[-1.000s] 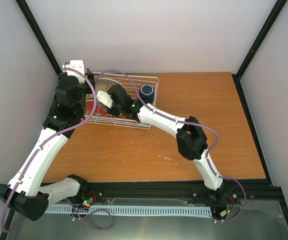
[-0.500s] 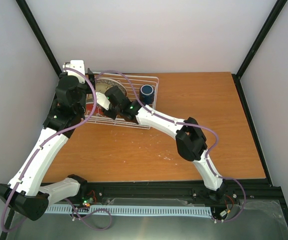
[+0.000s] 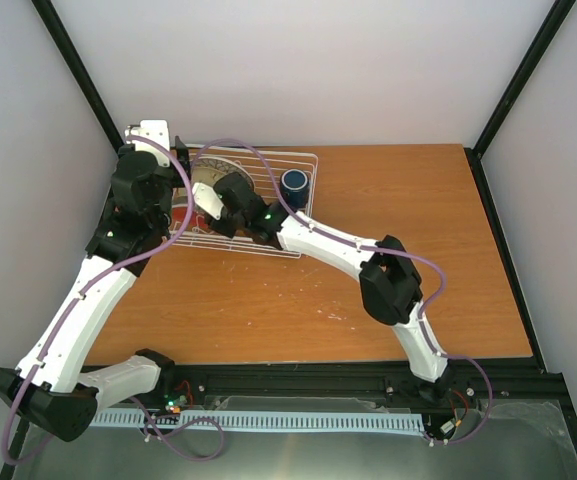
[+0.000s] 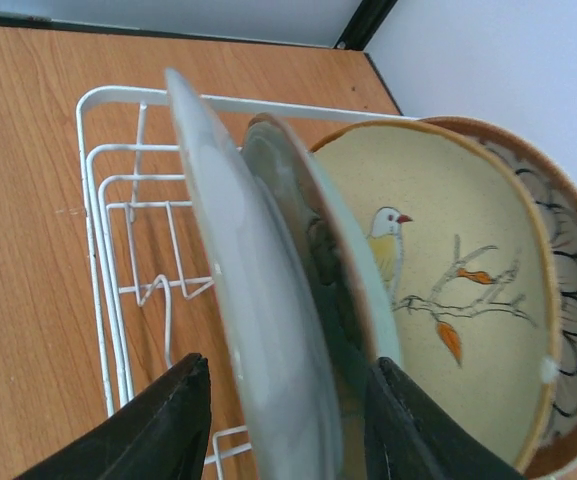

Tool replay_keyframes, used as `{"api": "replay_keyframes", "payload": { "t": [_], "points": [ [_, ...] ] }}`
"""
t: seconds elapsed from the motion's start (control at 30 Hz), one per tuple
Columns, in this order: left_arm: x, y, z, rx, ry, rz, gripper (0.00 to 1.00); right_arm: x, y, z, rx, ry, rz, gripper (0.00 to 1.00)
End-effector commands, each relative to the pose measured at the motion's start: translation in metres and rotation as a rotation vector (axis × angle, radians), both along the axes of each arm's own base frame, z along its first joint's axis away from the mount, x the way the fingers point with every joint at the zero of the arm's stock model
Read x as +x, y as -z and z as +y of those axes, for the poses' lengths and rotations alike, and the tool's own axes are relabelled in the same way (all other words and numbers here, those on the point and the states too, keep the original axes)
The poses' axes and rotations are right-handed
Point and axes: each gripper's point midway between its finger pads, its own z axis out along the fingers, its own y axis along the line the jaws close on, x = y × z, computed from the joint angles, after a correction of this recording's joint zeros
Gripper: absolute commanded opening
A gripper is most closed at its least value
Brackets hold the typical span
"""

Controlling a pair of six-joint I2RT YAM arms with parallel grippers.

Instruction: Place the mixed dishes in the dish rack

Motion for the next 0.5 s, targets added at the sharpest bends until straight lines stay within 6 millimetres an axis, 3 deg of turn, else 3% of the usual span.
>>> {"api": "replay_keyframes", "payload": {
  "t": [0.0, 0.3, 0.47],
  "points": [
    [-0.009, -0.025, 0.005, -0.040, -0.004, -0.057, 0.73, -0.006, -0.076, -0.009, 0.138, 0.021, -0.090, 0.42],
    [-0.012, -0.031, 0.008, -0.042, -0.013, -0.075, 0.73, -0.024, -0.169, -0.041, 0.307, 0.043, -0.200, 0.46],
    [-0.015, -0.035, 0.010, -0.039, -0.022, -0.084, 0.73, -0.033, -0.201, -0.062, 0.360, 0.070, -0.250, 0.47]
  ]
}}
